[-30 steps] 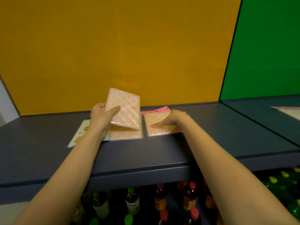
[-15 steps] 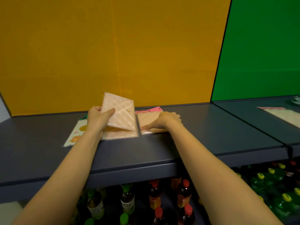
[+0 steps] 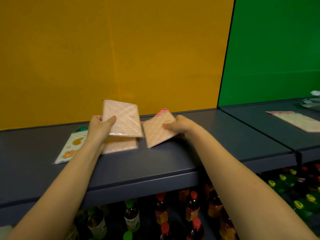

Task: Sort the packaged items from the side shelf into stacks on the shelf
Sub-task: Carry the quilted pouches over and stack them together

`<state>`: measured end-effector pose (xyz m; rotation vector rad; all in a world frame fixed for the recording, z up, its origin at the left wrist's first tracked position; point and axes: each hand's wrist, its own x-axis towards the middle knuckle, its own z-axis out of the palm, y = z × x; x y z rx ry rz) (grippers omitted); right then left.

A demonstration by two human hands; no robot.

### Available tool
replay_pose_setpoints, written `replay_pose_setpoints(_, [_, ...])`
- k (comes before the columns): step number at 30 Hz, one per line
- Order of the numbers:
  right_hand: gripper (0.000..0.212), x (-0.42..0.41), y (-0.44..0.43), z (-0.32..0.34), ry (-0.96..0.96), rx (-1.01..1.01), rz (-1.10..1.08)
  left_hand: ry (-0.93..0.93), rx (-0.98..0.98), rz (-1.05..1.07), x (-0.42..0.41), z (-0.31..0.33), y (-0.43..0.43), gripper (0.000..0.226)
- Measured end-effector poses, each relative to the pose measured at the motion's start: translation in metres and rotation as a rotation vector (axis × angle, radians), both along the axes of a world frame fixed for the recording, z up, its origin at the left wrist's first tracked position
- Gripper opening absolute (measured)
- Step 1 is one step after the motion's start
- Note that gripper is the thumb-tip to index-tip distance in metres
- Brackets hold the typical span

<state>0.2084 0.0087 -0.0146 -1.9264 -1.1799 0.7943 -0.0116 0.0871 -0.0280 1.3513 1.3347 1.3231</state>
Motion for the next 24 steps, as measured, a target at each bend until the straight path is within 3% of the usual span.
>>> replay_pose_setpoints(6, [0.046, 0.077, -0.04, 0.002, 0.123, 0.22, -0.163, -0.165, 0.016, -0.196, 0.063, 0.019, -0.033, 0.038])
replay_pose_setpoints(10, [0.042, 0.14, -0.093, 0.012, 0.199, 0.272, -0.185, -0.209, -0.021, -0.307, 0.137, 0.03, -0.066, 0.013])
replay_pose_setpoints(14, [0.031, 0.223, -0.158, 0.02, 0.158, 0.297, -0.207, -0.259, -0.085, -0.367, 0.225, 0.032, -0.113, 0.025])
replay_pose_setpoints(19, [0.017, 0.333, -0.24, 0.02, 0.11, 0.311, -0.292, -0.243, -0.137, -0.454, 0.337, 0.02, -0.165, 0.018])
replay_pose_setpoints(24, [0.022, 0.416, -0.294, 0.014, 0.137, 0.384, -0.371, -0.234, -0.232, -0.526, 0.428, 0.005, -0.198, 0.035])
